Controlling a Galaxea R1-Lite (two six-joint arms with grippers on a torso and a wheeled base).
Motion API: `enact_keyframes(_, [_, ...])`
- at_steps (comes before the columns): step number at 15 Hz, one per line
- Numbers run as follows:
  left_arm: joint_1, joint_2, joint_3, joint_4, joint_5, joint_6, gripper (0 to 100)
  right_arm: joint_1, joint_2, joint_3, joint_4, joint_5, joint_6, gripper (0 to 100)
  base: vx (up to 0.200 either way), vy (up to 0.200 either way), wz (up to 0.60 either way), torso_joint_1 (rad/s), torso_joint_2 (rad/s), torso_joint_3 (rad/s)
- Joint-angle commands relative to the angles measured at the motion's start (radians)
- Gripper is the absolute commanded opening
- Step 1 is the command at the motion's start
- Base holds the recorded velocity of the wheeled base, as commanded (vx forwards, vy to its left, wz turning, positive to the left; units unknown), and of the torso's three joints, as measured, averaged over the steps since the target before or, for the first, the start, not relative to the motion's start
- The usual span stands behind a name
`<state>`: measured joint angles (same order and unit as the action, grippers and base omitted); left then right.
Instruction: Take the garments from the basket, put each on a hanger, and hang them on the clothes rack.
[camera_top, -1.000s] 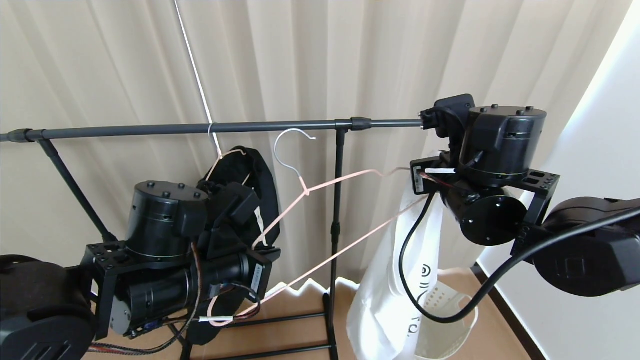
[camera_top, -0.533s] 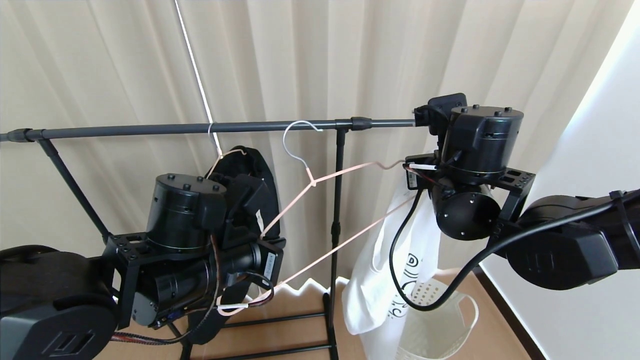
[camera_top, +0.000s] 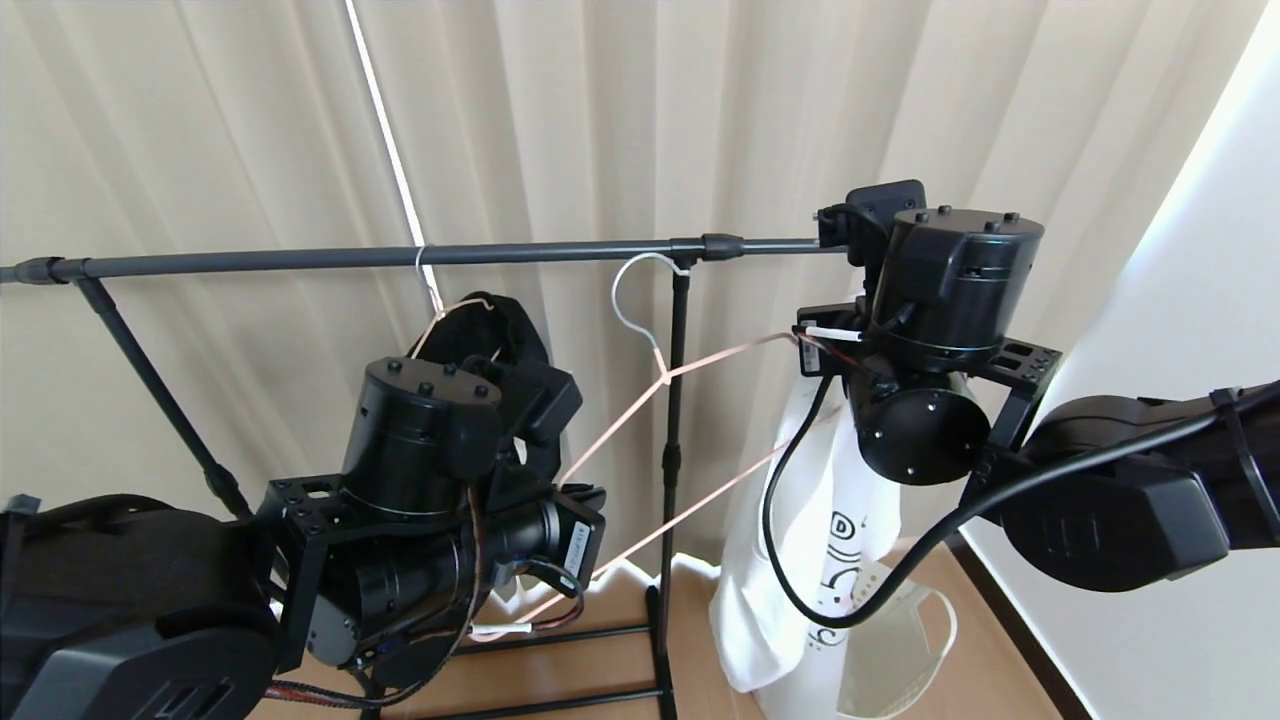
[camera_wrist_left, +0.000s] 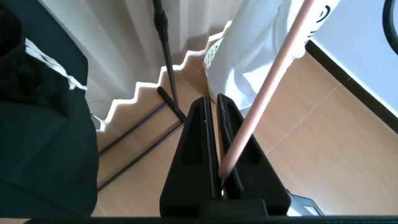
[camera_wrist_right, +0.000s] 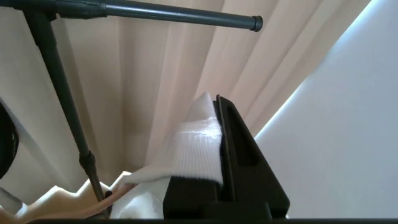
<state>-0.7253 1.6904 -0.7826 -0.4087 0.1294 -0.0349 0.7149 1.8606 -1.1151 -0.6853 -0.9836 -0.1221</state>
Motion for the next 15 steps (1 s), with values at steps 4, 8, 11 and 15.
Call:
enact_keyframes(4, [-0.005,0.034,-0.012,-0.001,0.003,0.000,0,0.060,-0.009,0.008,-0.002,-0.001,0.002,0,0.000,0.000,0.00,0.000,0.00,0.000])
enact_keyframes(8, [-0.006,0.037,-0.020,-0.001,0.003,0.000,0,0.115,-0.012,0.018,-0.003,-0.001,0.007,0,0.000,0.000,0.00,0.000,0.00,0.000])
enact_keyframes(11, [-0.017,0.045,-0.029,-0.001,0.003,0.000,0,0.149,-0.012,0.024,-0.046,-0.018,0.006,0,0.000,0.000,0.00,0.000,0.00,0.000])
enact_keyframes(15, [-0.019,0.051,-0.029,-0.001,0.003,0.000,0,0.207,-0.023,0.028,-0.095,-0.018,0.007,0,0.000,0.000,0.00,0.000,0.00,0.000])
